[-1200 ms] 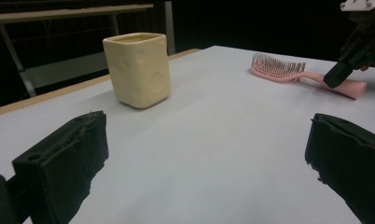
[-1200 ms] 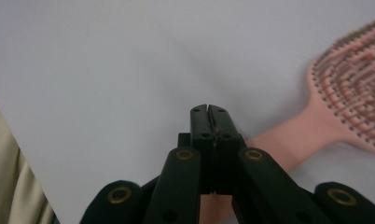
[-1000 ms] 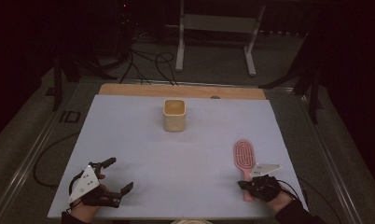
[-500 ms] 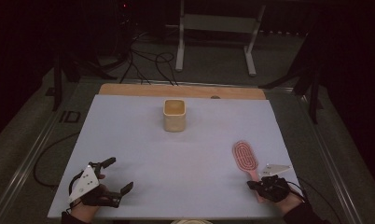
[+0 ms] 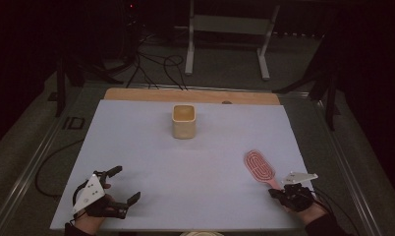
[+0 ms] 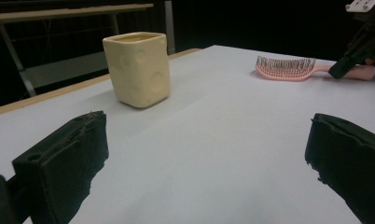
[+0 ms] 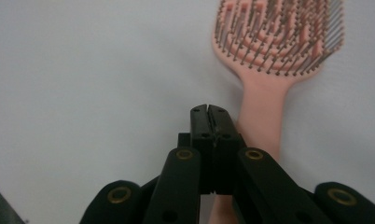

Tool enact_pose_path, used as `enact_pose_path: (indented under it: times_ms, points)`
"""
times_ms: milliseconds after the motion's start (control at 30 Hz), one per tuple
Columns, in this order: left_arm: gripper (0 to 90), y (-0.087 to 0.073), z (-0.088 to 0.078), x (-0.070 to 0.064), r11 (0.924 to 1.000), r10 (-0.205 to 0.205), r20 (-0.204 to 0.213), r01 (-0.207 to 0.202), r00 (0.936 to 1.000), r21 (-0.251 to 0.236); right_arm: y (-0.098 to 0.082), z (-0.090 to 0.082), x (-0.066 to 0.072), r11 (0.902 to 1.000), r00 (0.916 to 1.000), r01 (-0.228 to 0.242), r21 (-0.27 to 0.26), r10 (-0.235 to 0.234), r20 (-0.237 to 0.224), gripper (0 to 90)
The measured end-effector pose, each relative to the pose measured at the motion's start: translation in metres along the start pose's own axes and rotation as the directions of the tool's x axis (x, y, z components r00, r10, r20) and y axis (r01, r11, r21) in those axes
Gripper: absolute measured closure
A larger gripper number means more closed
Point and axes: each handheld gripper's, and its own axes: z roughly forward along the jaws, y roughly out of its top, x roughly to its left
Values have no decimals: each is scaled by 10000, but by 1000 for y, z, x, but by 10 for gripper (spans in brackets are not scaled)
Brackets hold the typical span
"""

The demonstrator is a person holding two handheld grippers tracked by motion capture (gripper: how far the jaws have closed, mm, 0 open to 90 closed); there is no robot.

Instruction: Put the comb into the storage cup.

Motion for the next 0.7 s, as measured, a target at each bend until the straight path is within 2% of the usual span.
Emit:
enact_pose_path:
  times_ms: [700]
  points:
    - [1, 0, 1, 0, 10000, 16, -36, -16, 10000, 56, -6, -6, -16, 9986, 9967, -514, -77, 518, 620, 900]
